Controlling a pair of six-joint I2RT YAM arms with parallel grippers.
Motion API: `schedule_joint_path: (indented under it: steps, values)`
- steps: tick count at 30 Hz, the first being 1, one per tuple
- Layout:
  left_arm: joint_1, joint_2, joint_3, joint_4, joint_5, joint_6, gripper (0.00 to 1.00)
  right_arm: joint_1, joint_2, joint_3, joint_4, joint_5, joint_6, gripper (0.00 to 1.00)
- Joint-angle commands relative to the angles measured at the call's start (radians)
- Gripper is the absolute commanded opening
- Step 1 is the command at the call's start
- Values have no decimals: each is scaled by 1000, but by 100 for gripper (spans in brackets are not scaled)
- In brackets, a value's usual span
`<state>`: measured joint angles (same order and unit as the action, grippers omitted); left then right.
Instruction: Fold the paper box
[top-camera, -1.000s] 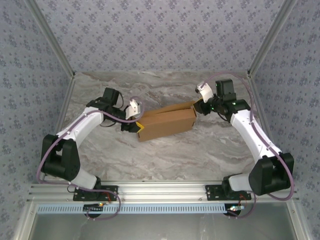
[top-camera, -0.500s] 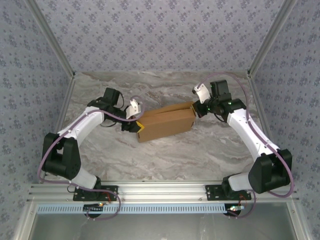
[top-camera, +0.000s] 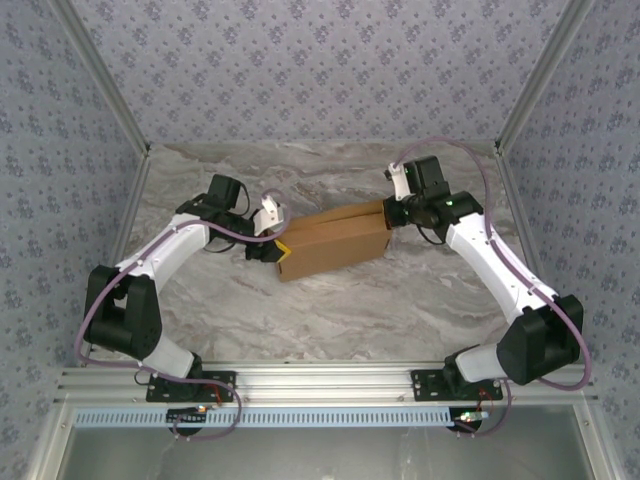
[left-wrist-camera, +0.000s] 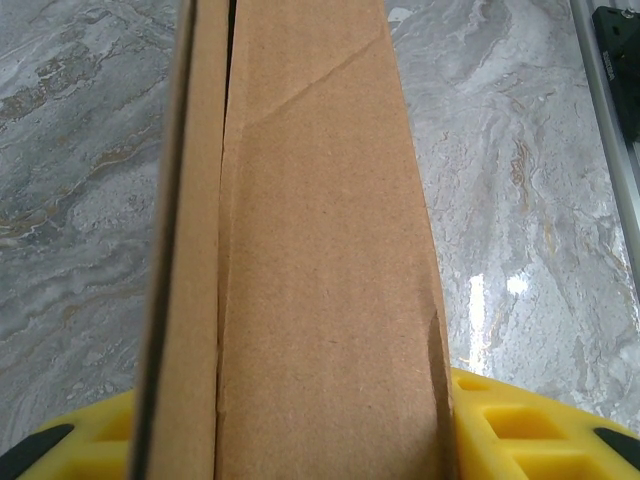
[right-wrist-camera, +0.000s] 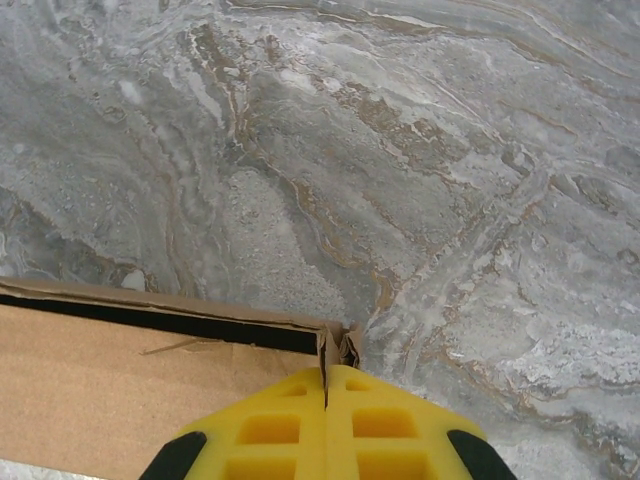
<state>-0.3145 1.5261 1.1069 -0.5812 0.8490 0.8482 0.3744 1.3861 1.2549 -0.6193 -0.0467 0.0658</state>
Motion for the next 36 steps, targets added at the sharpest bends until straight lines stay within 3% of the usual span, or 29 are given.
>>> schedule_joint_path:
  steps: [1, 9, 26, 36]
  values:
    - [8, 4, 5, 42, -5, -42, 30, 10, -4, 12, -52, 38, 77, 3]
    - [8, 18, 7, 57, -16, -69, 30, 19, -28, -92, 13, 25, 129, 3]
    - [8, 31, 11, 41, -45, -76, 30, -4, -112, -236, 111, 61, 86, 2]
    - [8, 26, 9, 44, -46, -74, 37, 2, -149, -330, 209, 39, 55, 2]
